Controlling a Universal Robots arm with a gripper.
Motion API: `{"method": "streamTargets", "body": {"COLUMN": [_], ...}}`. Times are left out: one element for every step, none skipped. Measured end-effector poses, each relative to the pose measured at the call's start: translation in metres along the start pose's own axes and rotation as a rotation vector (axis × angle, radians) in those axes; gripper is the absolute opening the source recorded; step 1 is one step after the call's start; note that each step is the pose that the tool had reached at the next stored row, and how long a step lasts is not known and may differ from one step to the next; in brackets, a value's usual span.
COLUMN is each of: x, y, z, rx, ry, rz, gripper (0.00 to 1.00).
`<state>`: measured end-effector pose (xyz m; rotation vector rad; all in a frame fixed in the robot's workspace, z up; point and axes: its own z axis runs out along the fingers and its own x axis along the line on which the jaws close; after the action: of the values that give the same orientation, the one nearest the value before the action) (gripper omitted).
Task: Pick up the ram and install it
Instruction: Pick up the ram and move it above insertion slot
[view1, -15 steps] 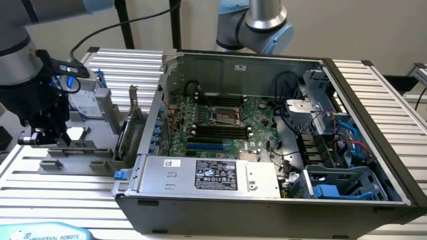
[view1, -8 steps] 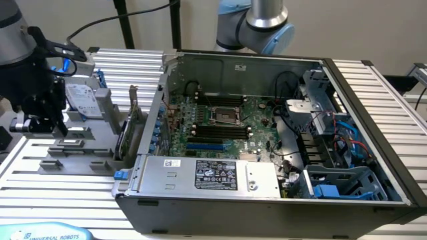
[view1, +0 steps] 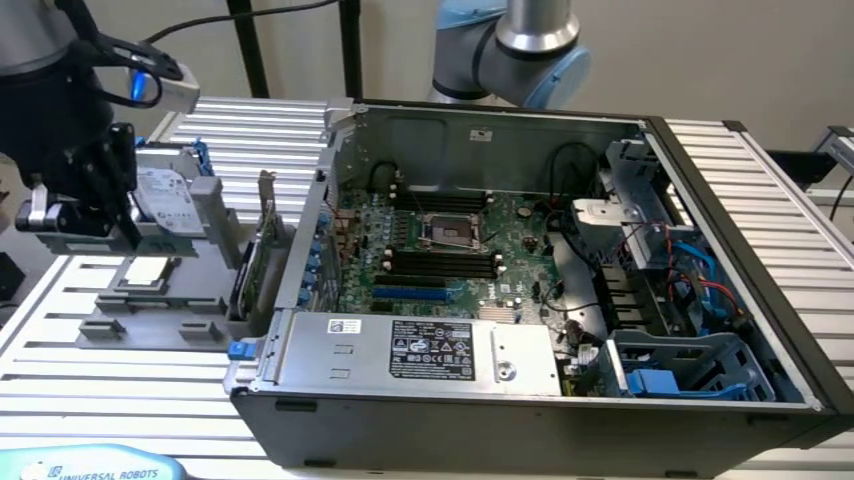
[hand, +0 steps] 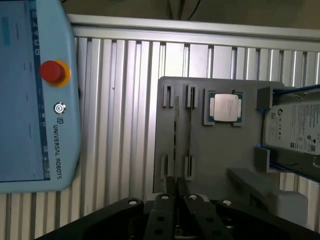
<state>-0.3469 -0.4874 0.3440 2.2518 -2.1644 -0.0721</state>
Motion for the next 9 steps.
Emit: {"method": "streamTargets", "body": {"x": [0.000,0.000,0.000,0.000,0.000,0.000,0.000,0.001,0.001], "y": [-0.0034,-0.0070,-0.0108,-0.0149,-0.0192,-0.0235,-0.0279,-0.0324,-0.0368], "z": [-0.0048,-0.0094,-0.0141,-0.0187,-0.0231,-0.0275,-0.0320,-0.0365,-0.0407], "rx": [0.0001,0.0001,0.0000,0.0001,0.0002,0.0001,0.0000,0.0001,0.0000], "ry": [-0.0001,-0.0001,0.0000,0.0000,-0.0002,0.0000,0.0000,-0.0001,0.0000], "rz": [0.000,0.000,0.000,0.000,0.000,0.000,0.000,0.000,0.000], "gripper": [0.13,0.13,0.13,0.13,0.13,0.13,0.13,0.13,0.13]}}
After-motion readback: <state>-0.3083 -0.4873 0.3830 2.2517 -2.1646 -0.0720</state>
